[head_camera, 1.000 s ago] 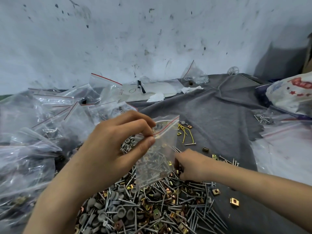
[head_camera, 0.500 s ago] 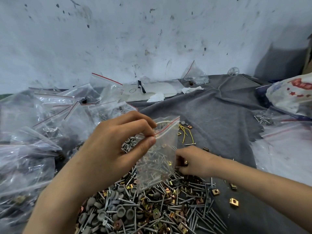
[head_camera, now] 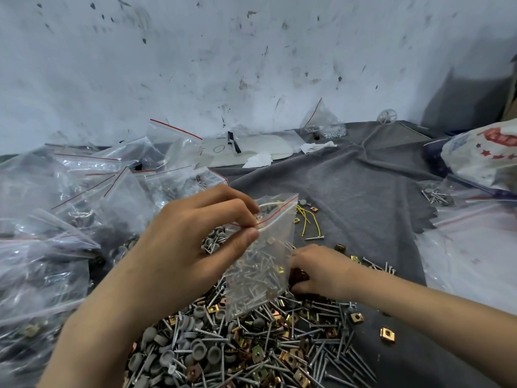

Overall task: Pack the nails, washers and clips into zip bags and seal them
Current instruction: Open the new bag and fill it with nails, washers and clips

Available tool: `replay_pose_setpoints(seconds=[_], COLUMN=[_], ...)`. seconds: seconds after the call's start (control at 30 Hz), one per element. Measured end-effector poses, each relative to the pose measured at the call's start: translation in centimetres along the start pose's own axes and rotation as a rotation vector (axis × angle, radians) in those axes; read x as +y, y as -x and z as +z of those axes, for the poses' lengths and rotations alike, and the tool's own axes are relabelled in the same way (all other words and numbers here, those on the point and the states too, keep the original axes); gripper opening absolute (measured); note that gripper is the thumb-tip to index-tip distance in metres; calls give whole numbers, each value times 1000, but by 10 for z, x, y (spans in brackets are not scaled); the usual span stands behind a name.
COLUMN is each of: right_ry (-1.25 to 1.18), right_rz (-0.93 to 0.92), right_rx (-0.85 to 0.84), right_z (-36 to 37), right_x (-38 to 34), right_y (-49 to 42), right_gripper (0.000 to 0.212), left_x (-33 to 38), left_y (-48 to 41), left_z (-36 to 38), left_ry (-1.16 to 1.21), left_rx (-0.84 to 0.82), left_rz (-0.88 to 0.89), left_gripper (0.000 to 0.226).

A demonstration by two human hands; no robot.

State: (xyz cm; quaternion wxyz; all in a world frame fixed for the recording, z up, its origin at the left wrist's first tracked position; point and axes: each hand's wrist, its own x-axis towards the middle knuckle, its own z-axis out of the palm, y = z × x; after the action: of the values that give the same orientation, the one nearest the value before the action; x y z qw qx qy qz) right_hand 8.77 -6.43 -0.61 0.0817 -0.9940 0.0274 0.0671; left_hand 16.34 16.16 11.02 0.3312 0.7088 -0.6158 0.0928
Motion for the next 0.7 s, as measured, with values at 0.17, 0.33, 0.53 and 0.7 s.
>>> replay_pose_setpoints(seconds=[0.17,0.33,0.53,0.7], right_ry=[-51,-491,-1105,-819], right_rz=[-47,60,-75,-118], right_rx=[104,358,816,677], right_z=[9,-22,-96,-111], right_x=[1,-1,-33,-60], right_y=[4,12,32,43], right_gripper=[28,10,9,19], left_x=[0,-2,-3,-1], left_y=[0,-1,-1,-2], left_z=[1,1,3,3], left_ry=[-5,-4,-1,6], left_rx=[1,2,-18,5], left_rz=[2,-7,-16,3], left_gripper=[24,25,25,23])
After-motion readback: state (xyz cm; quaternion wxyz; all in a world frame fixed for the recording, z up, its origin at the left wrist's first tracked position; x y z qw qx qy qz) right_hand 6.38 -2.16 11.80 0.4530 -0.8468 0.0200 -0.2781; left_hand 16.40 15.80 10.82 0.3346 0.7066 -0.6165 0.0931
